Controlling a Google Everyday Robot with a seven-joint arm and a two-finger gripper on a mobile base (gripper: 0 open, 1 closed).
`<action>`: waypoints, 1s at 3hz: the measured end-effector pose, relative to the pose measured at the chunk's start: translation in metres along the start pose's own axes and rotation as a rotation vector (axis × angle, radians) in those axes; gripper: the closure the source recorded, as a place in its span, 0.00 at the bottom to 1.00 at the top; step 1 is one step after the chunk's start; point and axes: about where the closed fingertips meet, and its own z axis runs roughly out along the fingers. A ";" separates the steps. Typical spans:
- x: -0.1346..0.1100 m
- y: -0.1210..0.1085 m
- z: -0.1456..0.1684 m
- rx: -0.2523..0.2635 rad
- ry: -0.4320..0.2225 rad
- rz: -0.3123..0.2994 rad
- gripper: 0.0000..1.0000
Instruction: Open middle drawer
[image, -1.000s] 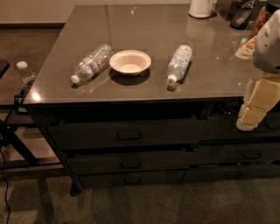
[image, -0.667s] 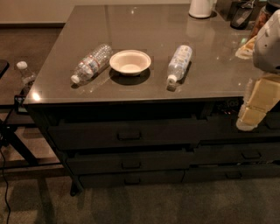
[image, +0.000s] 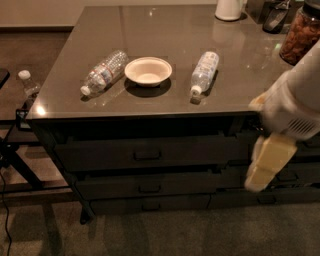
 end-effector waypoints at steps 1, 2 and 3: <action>0.008 0.041 0.071 -0.098 0.019 0.010 0.00; 0.008 0.041 0.071 -0.098 0.019 0.010 0.00; 0.007 0.056 0.101 -0.153 0.010 0.029 0.00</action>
Offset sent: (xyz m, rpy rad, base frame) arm -0.0159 0.0159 -0.0585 0.0156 0.0706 0.0071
